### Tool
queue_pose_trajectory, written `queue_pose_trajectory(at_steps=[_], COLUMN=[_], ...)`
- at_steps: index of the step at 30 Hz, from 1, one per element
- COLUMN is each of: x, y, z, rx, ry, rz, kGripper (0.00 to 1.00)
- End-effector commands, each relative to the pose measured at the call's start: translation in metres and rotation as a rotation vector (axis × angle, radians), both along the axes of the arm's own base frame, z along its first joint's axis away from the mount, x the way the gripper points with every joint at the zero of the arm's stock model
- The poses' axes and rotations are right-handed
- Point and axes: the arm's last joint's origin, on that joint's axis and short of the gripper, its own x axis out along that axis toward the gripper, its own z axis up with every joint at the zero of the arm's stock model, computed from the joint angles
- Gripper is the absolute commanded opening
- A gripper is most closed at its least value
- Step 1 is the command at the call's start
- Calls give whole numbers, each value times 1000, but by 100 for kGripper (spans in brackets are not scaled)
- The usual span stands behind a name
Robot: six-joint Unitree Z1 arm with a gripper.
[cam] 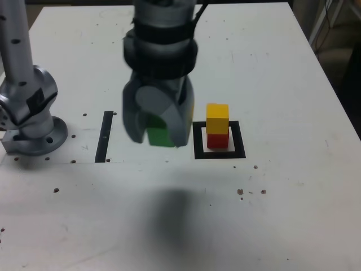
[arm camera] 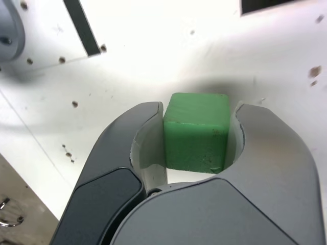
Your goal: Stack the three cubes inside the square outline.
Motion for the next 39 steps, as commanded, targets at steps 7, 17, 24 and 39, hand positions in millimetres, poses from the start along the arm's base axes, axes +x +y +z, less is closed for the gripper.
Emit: queue_pose_trajectory(at_steps=[7,17,24,39], x=[18,39,52,78], y=[20,45,61,82], z=[7,11,10,-3], rx=[1,0,-3,-20], ry=[-29,-34,-25,1], rz=[5,12,22,39], kGripper=[25,25,25,25])
